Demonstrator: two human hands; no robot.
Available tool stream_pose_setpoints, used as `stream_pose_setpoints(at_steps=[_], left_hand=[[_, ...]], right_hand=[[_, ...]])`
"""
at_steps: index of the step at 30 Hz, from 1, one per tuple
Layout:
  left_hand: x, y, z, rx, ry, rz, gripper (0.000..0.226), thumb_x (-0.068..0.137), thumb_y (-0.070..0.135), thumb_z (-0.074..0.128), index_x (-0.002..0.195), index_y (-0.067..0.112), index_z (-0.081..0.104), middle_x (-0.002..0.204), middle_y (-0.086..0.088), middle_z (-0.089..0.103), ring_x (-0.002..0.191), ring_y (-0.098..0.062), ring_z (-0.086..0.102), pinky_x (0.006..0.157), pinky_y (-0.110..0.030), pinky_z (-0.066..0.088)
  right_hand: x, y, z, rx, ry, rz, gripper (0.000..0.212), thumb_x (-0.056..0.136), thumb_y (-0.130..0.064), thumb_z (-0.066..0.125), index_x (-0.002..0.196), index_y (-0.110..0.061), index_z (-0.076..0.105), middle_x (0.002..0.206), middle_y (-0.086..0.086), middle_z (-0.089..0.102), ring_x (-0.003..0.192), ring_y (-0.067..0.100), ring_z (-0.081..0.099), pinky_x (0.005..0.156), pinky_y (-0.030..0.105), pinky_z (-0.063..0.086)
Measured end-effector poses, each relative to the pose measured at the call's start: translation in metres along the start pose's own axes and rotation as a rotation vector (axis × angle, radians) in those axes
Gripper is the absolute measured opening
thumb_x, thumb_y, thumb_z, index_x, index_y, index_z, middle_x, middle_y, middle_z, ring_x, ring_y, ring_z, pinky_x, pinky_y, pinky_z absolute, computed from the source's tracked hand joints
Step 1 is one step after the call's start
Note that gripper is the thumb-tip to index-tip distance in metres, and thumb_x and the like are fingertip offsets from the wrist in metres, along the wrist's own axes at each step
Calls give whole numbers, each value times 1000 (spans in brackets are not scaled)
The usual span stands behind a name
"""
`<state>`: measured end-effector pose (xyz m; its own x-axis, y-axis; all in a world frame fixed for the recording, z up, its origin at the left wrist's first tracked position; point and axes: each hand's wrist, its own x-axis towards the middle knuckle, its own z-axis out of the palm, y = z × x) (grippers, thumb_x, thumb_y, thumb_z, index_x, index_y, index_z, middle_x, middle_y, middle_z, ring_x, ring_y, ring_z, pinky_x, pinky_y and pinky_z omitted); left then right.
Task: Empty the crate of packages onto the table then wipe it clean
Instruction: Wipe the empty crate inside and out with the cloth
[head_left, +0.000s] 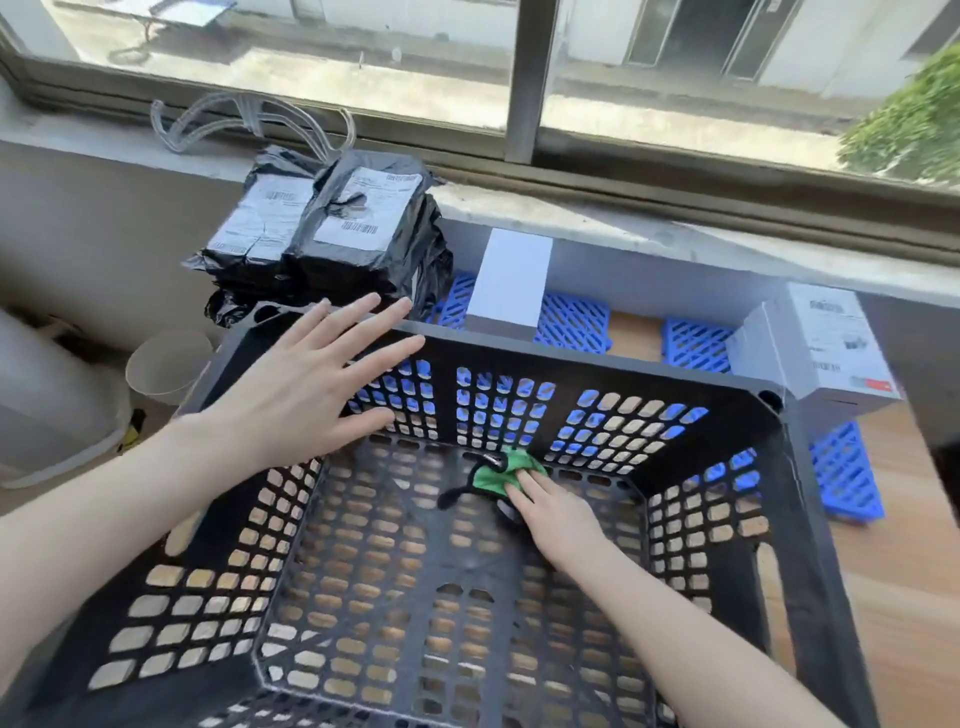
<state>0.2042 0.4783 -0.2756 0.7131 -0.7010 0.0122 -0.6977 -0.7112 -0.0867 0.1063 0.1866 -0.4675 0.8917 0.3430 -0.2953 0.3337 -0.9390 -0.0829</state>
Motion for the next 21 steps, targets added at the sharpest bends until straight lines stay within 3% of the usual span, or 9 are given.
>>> stream_pose_setpoints(at_steps=[2,4,6,8,14,17,21], left_hand=[[4,-2,2,-32,-10,11,73,90,65,29,154,33,20,164,7,7,151,-20,8,120,-54,13],[5,-4,4,-55,-13,22,74,89,66,28,155,34,18,164,10,7,151,-19,10,119,-56,12],[4,-6,6,-61,-8,29,75,88,66,29,155,33,18,164,10,7,150,-19,11,119,-58,13],[3,-7,6,-61,-2,40,76,87,66,30,155,32,20,164,9,9,150,-21,15,117,-59,16],[5,-6,7,-58,11,49,78,87,65,33,155,30,19,163,7,14,148,-23,19,115,-62,21],[4,-5,7,-50,21,38,79,87,66,32,155,30,19,163,7,16,148,-23,20,115,-61,21],[7,-1,6,-42,25,29,79,86,66,34,155,29,21,162,6,20,147,-25,23,114,-60,21]], right_hand=[[-10,8,2,14,-9,93,44,74,-19,35,87,-17,77,92,1,73,84,17,71,63,21,55],[-20,12,4,11,-16,205,41,80,-16,39,102,-17,74,107,5,70,100,20,68,71,23,56],[-31,15,7,-16,-27,284,44,94,-8,35,134,-14,52,140,8,49,130,23,46,95,32,50],[-43,17,5,1,-107,359,46,101,-10,26,147,-13,30,154,7,26,141,23,26,105,38,40],[-65,28,4,66,-237,640,50,101,-12,22,150,-9,16,158,11,13,140,27,25,98,42,43],[-64,25,7,130,-228,697,53,99,-9,26,150,-6,15,156,14,12,139,29,25,101,44,43],[-43,5,11,219,-200,600,60,97,-6,34,152,-4,10,160,14,6,145,36,11,118,41,19]])
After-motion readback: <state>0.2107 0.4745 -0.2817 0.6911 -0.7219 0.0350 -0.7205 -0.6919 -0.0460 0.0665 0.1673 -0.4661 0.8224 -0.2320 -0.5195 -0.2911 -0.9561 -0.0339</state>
